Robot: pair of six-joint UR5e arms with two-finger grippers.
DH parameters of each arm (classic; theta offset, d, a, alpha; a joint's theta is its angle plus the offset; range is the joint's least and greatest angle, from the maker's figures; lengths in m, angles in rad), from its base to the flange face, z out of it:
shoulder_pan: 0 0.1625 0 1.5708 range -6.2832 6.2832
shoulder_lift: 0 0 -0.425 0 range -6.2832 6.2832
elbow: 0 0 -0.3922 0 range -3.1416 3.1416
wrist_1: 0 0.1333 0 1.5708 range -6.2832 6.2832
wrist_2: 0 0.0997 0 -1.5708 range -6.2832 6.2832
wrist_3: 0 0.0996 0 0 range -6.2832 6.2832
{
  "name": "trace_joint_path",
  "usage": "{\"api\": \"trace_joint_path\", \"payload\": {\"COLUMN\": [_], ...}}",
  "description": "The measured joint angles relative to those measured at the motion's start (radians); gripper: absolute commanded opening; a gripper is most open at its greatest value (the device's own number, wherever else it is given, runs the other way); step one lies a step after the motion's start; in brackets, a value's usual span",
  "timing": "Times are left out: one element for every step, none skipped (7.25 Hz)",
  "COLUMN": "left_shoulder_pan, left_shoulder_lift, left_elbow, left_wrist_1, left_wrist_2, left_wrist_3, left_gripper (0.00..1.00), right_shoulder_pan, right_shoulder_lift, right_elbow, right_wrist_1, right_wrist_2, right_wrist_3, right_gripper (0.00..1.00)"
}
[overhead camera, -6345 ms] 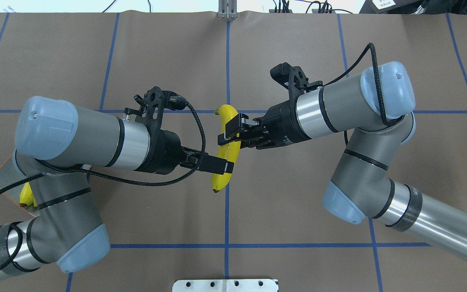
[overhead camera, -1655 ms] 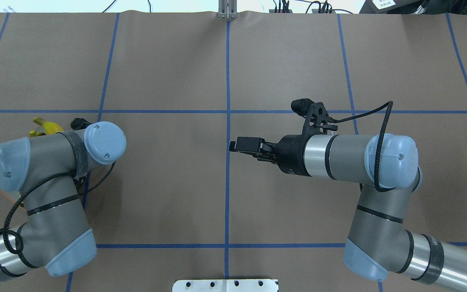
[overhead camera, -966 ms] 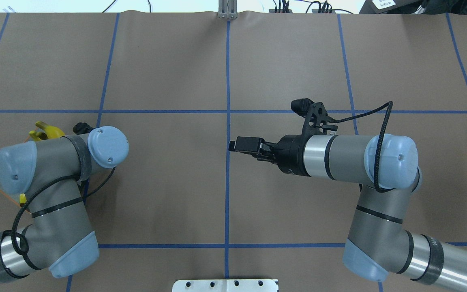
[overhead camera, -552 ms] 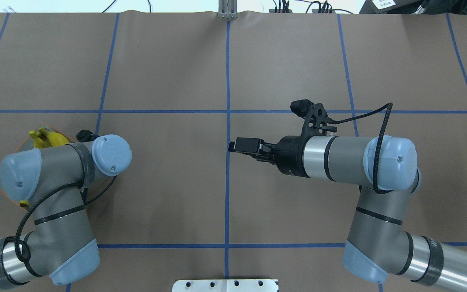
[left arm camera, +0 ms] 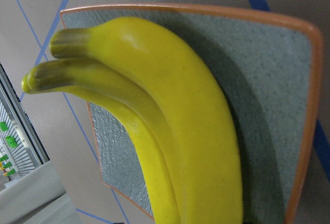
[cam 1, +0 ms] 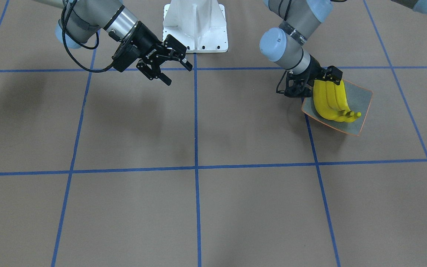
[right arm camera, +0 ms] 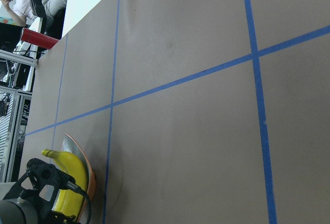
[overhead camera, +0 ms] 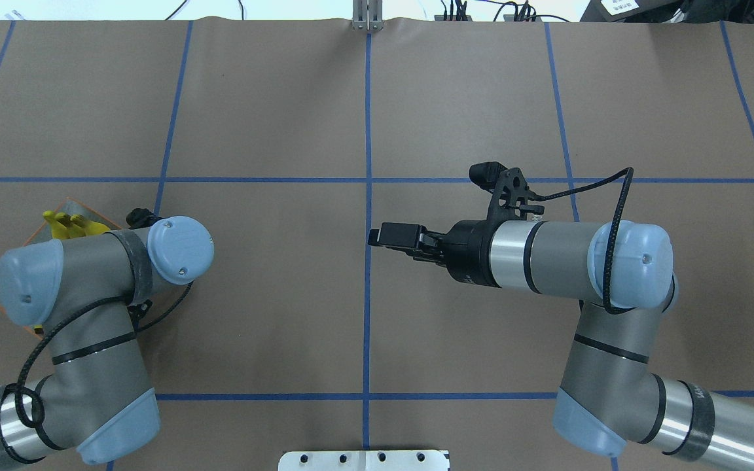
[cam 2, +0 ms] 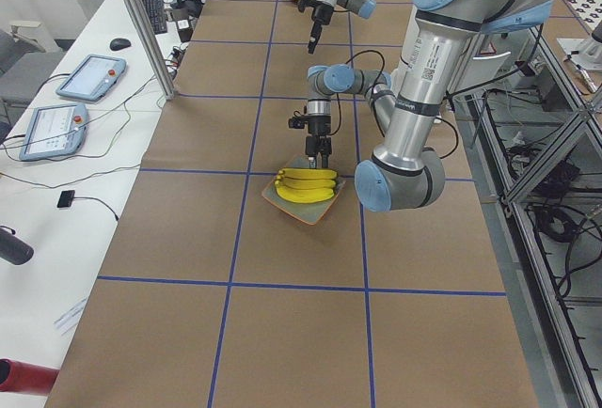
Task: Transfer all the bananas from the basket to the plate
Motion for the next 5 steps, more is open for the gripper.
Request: {"api": "trace_joint_path", "payload": {"left_shoulder_pan": [-0.005,-0.014,-0.025,-0.038,-0.046], "left_shoulder_lift": [-0.009,-0.032,-0.061,-0.083,-0.092], "left_elbow": [-0.048,-0.086,-0.107,-0.131,-0.151], "left_wrist_1": [0.0,0.001,-0.001,-0.02,-0.064], "left_wrist_2": [-0.005,-0.012,-0.027,-0.048,-0.071], "left_wrist_3": [0.001,-0.003,-0.009,-0.016,-0.039], "left_gripper": [1.0,1.0,1.0,1.0,1.0], "right_shoulder_pan": [0.001,0.002,0.004,0.013,0.038], "right_shoulder_lift": [-0.001,-0.01,-0.035,-0.086,-0.159], "right_elbow": [-0.003,-0.002,0.009,0.033,0.06], "right_wrist_1": [0.008,0.014,0.016,0.016,0.016], "right_wrist_2": [0.0,-0.003,-0.011,-0.015,-0.015], "right_wrist_3": [0.0,0.001,0.001,0.0,-0.005], "right_gripper": [1.0,1.0,1.0,1.0,1.0]}}
